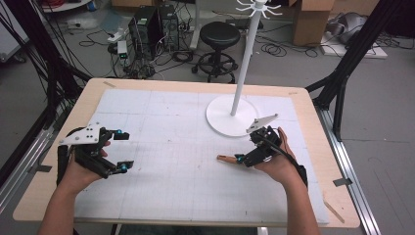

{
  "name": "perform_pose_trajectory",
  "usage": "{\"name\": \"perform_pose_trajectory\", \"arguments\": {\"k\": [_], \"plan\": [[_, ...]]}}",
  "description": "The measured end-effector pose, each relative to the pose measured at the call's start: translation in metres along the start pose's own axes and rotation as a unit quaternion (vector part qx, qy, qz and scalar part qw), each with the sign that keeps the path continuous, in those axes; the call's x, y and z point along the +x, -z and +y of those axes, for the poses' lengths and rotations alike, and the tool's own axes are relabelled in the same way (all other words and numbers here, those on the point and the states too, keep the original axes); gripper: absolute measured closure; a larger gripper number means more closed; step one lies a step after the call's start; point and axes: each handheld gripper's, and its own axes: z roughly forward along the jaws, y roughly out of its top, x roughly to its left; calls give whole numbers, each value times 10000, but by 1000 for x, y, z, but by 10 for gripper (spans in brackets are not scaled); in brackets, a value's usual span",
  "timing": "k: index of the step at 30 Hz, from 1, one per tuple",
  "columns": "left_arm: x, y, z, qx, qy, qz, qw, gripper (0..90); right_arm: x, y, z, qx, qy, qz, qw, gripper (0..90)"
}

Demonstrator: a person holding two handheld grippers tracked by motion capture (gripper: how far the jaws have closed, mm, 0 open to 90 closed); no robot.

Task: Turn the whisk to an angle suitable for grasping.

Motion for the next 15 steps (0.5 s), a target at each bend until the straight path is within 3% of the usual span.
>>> {"name": "perform_pose_trajectory", "arguments": {"k": [5, 8, 15], "plan": [[0, -1, 0, 4, -4, 4, 10000, 44, 0, -10, -1, 328, 10, 39, 9995, 8], [0, 0, 0, 7, -15, -1, 10000, 44, -1, -13, -2, 467, 16, 117, 9988, 53], [0, 0, 0, 6, -15, 0, 10000, 44, -2, -22, -6, 725, 11, 148, 9973, 54]]}}
